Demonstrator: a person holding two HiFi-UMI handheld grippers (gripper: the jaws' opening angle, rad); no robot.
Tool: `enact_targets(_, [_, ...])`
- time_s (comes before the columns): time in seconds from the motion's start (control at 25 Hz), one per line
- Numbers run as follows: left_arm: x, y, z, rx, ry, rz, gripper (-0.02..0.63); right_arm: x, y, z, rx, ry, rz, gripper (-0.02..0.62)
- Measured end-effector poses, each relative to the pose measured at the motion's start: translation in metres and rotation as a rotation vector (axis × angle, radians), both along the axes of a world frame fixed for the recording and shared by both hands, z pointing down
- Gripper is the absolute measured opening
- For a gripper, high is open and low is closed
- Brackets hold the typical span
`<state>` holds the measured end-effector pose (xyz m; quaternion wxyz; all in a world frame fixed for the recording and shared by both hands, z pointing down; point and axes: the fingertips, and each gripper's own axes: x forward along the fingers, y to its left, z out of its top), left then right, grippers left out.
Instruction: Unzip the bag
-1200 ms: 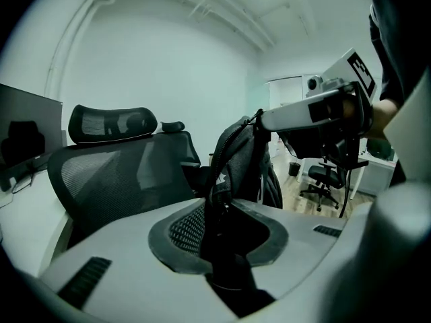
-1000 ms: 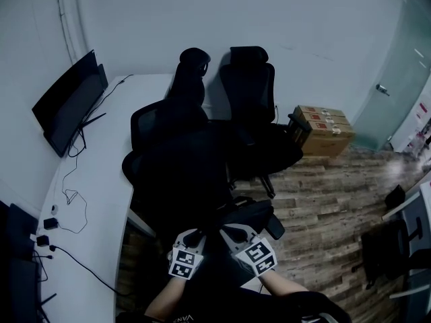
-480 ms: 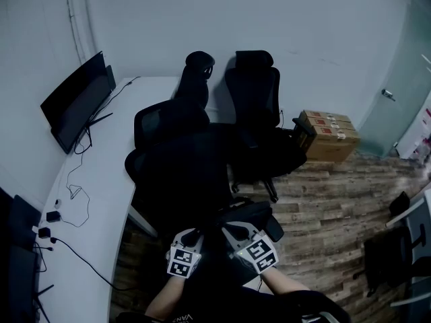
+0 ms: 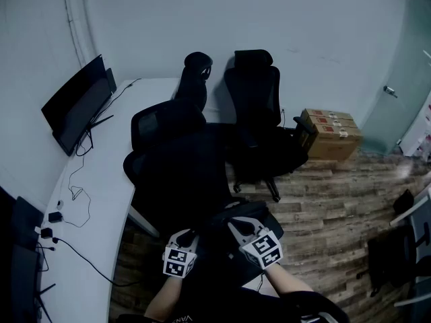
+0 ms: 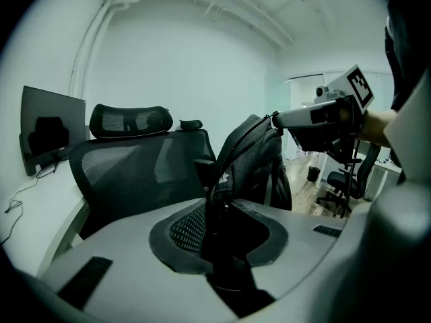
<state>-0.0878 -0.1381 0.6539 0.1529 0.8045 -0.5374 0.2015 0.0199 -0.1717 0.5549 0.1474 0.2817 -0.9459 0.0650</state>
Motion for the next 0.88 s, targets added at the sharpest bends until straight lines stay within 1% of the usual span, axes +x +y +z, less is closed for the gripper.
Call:
enact_targets(0.36, [-0.014, 0.003, 0.005, -0.021, 0.022, -0.08, 0.097, 0.045, -0.029, 0.007, -0.012, -0.014, 0.07, 0.049])
enact_targets(0.88, [-0.014, 0.001, 0.007, -0.033, 0.027, -0.111, 0.088, 0.068, -0.039, 0.013, -0.031, -0.05, 0.106, 0.049])
